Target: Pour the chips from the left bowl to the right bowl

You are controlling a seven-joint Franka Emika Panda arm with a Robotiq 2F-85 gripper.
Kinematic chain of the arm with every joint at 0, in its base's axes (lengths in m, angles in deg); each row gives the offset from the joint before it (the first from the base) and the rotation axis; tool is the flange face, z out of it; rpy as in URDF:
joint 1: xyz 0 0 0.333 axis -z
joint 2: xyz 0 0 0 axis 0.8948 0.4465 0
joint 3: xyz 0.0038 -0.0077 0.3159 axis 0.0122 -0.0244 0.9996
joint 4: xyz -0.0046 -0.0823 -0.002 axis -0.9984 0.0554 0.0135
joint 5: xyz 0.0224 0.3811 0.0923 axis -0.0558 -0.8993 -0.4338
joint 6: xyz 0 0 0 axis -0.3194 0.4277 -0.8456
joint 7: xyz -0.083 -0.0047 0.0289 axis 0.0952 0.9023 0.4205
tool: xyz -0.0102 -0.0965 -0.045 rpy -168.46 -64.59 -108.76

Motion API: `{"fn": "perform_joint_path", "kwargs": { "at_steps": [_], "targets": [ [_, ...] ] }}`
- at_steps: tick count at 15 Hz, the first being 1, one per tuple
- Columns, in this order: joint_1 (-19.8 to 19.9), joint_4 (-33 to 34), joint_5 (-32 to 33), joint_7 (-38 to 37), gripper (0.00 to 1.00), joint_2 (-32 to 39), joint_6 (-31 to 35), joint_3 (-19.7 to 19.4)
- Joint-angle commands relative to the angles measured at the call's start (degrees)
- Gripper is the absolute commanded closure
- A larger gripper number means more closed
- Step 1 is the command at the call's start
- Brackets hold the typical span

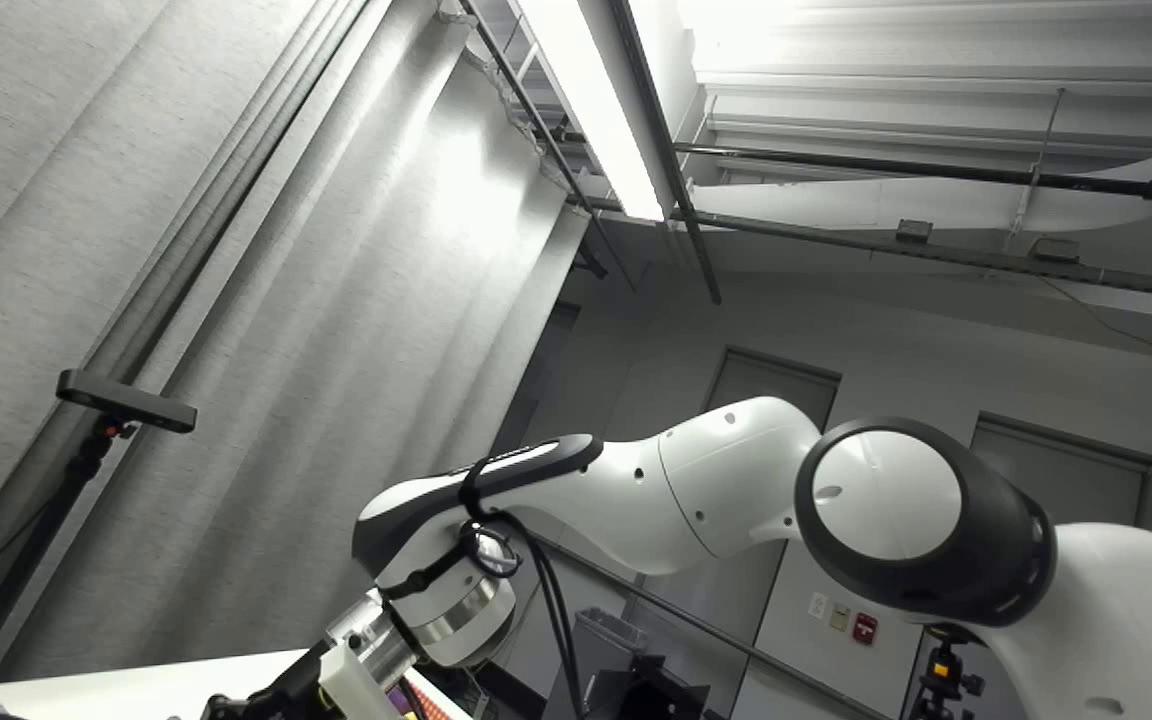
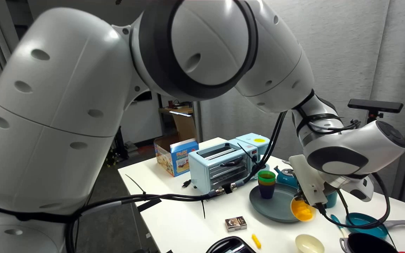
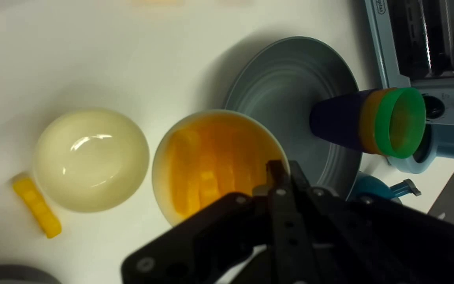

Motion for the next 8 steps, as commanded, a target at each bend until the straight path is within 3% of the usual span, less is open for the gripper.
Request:
{"fn": "perform_joint_path", "kwargs": {
  "at_steps": [1,8],
  "targets": [
    [-0.9,0.2,-0.5,0.2,0.96,0.0,-0.5,-1.1],
    [0.6,0.8,-3.4,2.7,0.99,0.9,-2.0,0.1]
  ]
}}
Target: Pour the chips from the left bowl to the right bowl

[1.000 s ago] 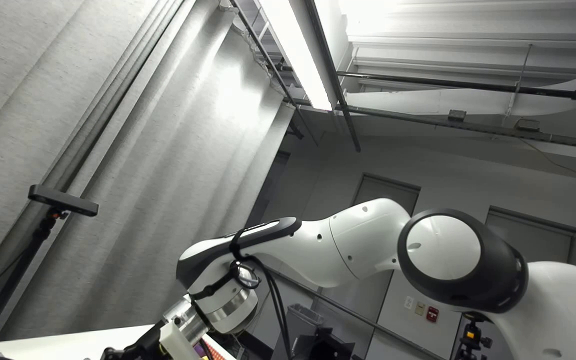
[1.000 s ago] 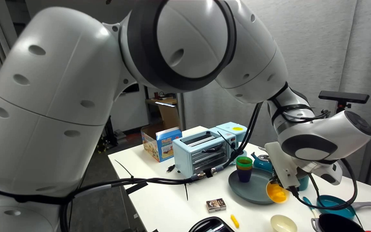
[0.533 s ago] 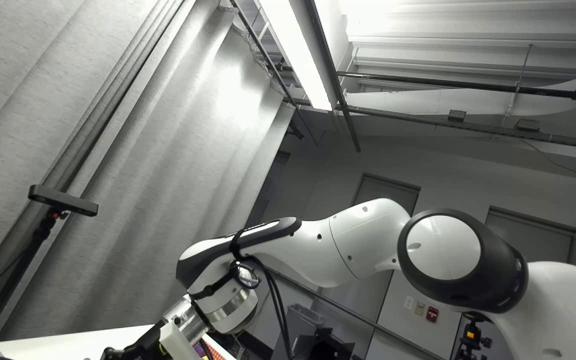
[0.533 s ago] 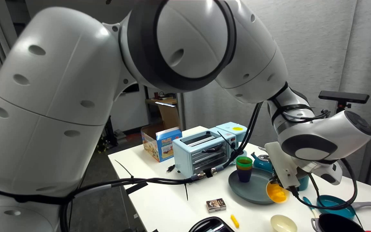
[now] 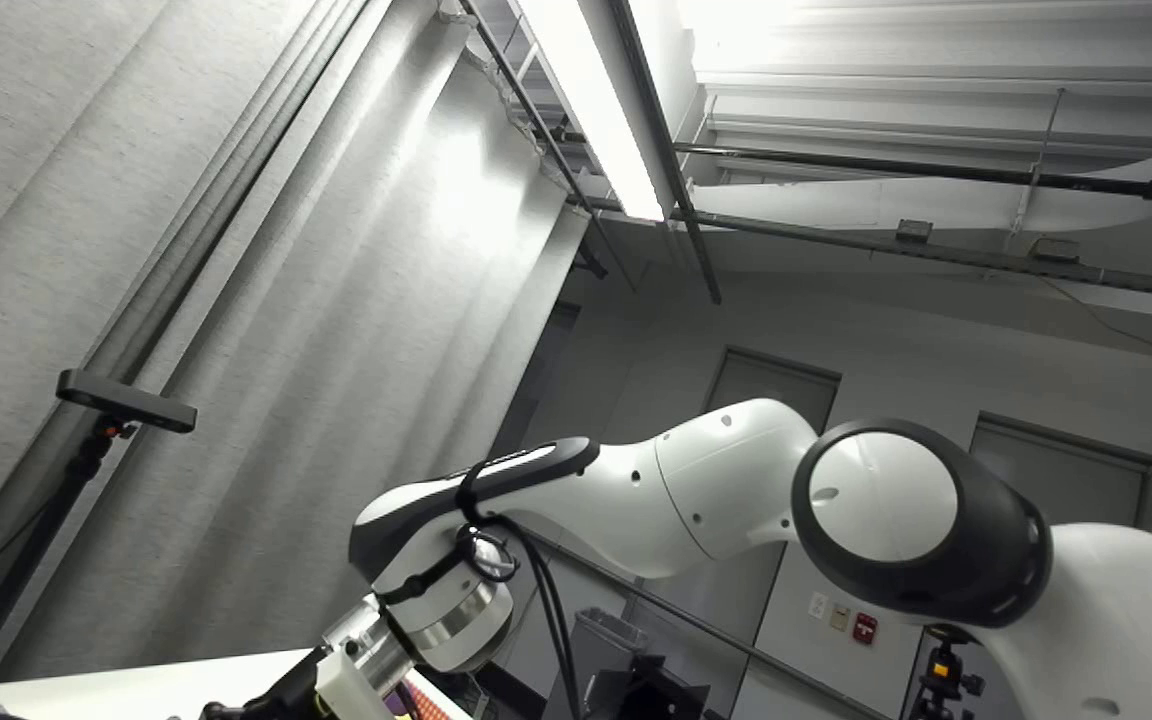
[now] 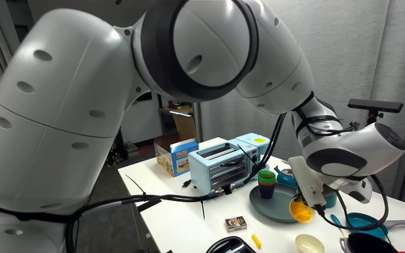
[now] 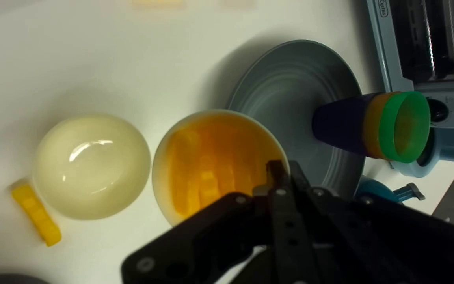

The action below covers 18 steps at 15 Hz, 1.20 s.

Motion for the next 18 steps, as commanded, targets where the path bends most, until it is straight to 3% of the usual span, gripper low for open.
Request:
{"fn": "perform_joint_path", "kwargs": {
  "at_steps": [1,7,18],
  "targets": [
    [1.0,1.0,-3.9,2.7,0.99,0.7,-2.1,0.2],
    [2.9,1.4,-11.0,5.8,0.99,1.9,-3.6,-0.8],
    [4.2,3.0,-18.3,9.0,0.99,5.8,-10.5,-3.4]
  ]
}}
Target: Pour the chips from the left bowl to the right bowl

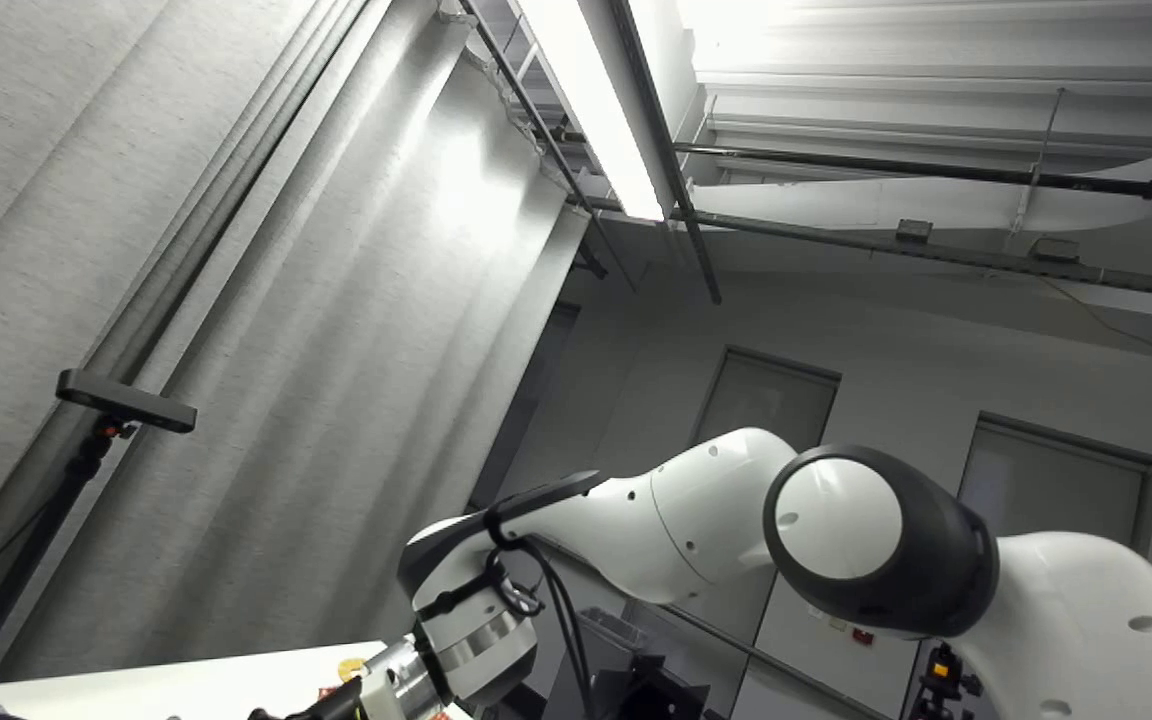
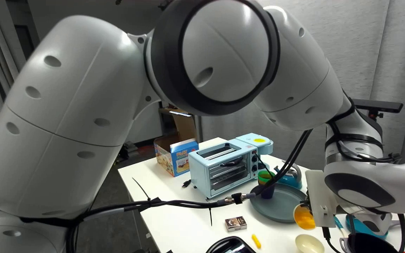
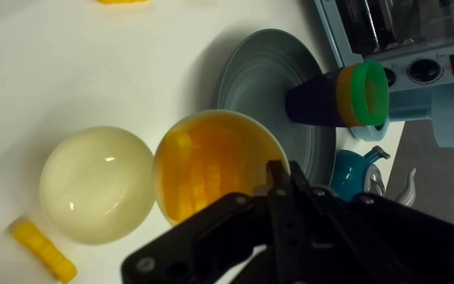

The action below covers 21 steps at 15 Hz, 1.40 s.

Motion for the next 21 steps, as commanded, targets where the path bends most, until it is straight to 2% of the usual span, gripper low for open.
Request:
{"fn": "perform_joint_path", "kwargs": {
  "at_steps": [1,9,15,21],
  "targets": [
    [0.8,2.8,-3.9,2.5,0.99,3.2,-4.0,-0.4],
    [1.7,5.6,-6.7,4.2,0.99,7.1,-6.5,-1.3],
    [3.2,6.7,-11.6,5.4,0.99,7.7,-9.8,-1.6],
    [3.1,6.3,-13.8,6.1,0.99,7.5,-12.3,-2.9]
  ]
}}
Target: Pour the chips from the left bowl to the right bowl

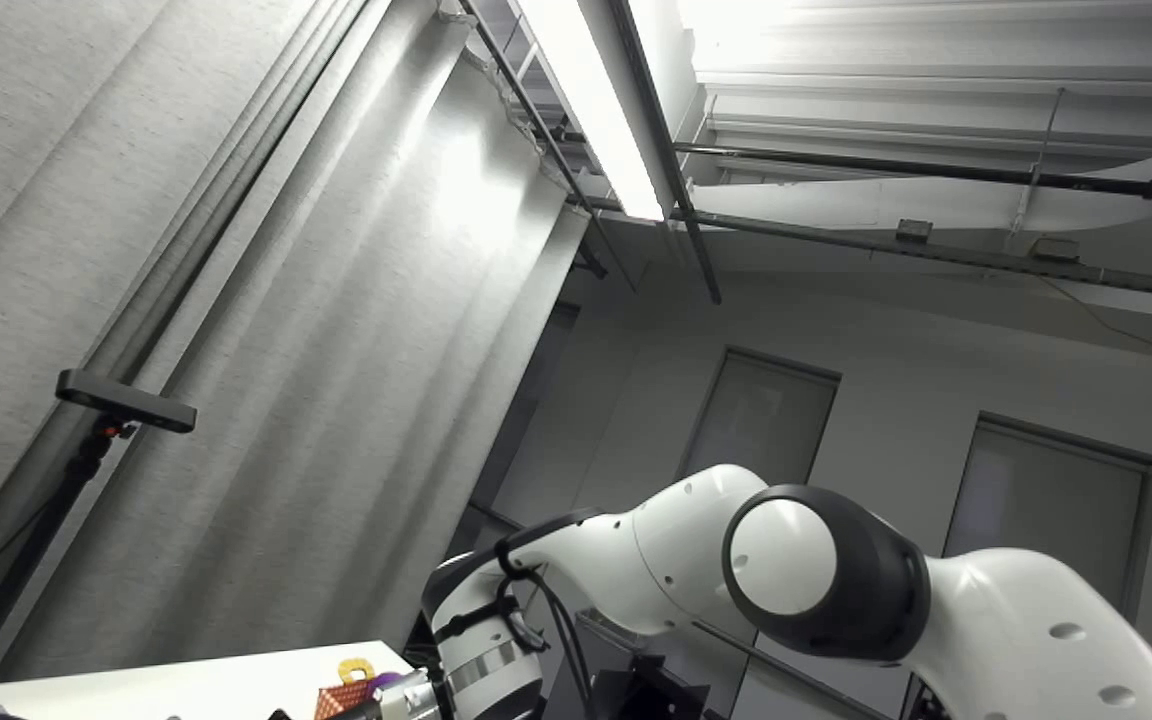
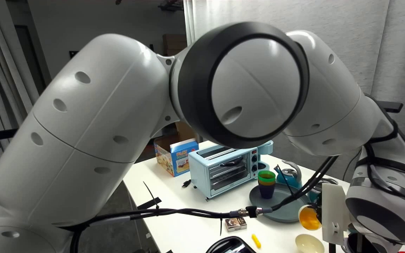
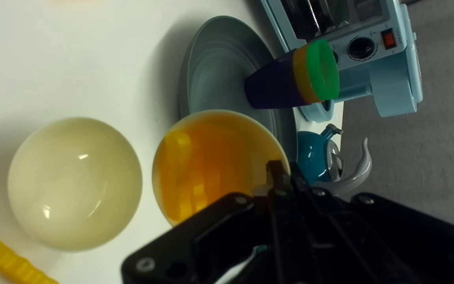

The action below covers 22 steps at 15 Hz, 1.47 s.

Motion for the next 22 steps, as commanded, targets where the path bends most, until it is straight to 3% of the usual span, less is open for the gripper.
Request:
{"fn": "perform_joint_path", "kwargs": {
  "at_steps": [1,22],
  "targets": [
    [0.2,1.3,-2.4,2.0,0.99,0.7,-3.8,-0.9],
    [0.6,0.4,-2.7,13.3,0.99,0.1,-12.5,-2.4]
  ]
}}
